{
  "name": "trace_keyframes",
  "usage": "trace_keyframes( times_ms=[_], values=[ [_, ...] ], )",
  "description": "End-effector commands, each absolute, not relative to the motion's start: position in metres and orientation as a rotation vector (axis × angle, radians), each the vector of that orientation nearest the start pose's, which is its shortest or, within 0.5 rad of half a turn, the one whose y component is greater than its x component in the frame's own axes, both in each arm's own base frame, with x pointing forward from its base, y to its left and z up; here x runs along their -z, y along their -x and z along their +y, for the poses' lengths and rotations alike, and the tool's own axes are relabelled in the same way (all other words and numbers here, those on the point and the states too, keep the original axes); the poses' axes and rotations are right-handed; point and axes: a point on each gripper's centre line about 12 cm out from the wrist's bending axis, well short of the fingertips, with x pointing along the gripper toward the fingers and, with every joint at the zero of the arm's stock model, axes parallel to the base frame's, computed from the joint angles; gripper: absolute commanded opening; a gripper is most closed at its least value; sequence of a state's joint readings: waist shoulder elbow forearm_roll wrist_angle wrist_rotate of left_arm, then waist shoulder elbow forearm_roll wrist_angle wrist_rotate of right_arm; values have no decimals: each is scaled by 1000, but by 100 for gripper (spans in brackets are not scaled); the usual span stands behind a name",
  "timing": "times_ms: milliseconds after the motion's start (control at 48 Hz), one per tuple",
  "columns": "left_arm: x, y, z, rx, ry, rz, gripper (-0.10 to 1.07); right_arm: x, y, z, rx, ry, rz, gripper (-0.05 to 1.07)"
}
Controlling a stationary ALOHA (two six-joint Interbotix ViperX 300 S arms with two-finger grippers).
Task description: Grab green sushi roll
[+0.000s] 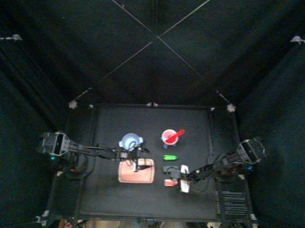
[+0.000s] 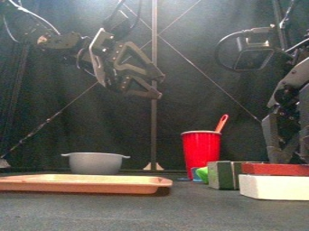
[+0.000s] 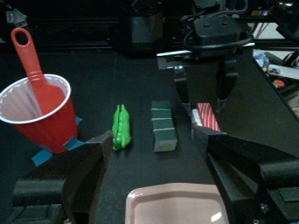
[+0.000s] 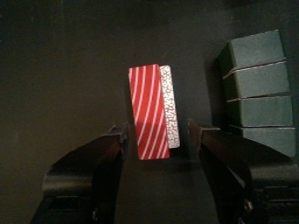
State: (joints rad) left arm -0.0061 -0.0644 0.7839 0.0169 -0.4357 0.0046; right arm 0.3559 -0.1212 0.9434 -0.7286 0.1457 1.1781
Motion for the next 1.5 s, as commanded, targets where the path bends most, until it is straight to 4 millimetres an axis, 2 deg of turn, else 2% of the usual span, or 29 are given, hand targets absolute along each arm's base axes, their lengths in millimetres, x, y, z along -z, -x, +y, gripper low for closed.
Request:
trace_keyframes(
  times_ms=[0,854,1208,1479],
  values=[
    [-206,-382,-3,14,-19,258,103,-128,-287,93,-26,-227,913,90],
    [-205,-381,-3,14,-19,262,103,-154,-278,80,57,-239,876,89],
    [-204,-377,-3,14,-19,265,103,-165,-273,49,196,-246,869,89],
    [-205,-367,5,-18,7,265,103,-169,-277,36,230,-260,847,89]
  ],
)
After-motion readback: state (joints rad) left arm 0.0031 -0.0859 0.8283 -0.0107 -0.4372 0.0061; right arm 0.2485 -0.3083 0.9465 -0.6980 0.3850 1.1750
